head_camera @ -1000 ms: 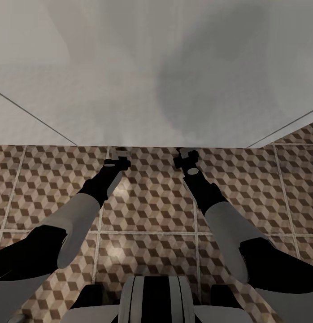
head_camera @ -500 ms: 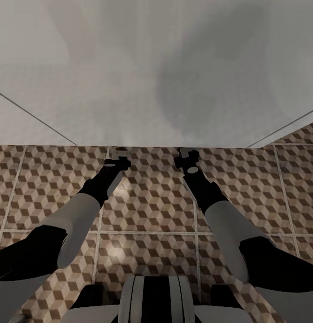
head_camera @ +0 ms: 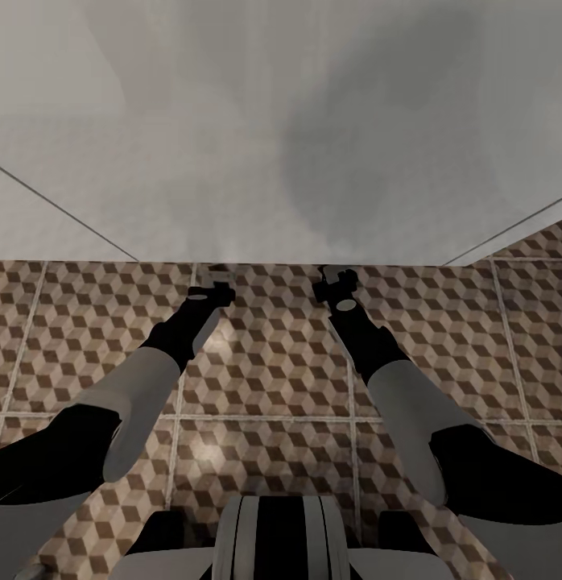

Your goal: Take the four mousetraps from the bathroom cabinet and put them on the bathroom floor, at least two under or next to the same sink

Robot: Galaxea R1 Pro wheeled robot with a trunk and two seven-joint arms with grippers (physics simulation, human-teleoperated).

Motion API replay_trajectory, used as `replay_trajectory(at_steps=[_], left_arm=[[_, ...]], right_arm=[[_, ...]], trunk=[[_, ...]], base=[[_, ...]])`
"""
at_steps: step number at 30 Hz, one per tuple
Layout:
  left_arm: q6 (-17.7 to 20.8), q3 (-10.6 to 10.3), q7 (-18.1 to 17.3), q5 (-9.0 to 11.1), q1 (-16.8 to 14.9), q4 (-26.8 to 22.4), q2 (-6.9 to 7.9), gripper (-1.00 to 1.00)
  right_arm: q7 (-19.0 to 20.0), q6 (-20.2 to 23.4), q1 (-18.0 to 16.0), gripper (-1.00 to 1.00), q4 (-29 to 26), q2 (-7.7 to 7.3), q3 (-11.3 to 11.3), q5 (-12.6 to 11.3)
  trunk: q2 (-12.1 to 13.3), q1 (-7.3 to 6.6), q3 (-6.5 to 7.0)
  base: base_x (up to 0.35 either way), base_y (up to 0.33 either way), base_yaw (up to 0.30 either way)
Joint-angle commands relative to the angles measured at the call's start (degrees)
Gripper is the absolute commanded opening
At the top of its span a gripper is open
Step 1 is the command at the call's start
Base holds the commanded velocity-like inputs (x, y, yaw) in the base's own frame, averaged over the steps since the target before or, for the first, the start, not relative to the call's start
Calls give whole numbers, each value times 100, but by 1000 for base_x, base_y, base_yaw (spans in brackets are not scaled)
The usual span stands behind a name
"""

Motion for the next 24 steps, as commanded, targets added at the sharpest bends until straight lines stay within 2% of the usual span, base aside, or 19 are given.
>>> replay_trajectory(at_steps=[1,24], left_arm=[[34,-46,51,37,-1,-6,5,-100],[38,-52,48,37,-1,7,5,-100]], right_arm=[[-32,50,-2,-100,-7,0,17,58],[-28,27,4,-100,-15,0,25,60]], trunk=[[-1,-1,-3],[-1,-1,-3]], base=[[0,0,0],[0,0,0]])
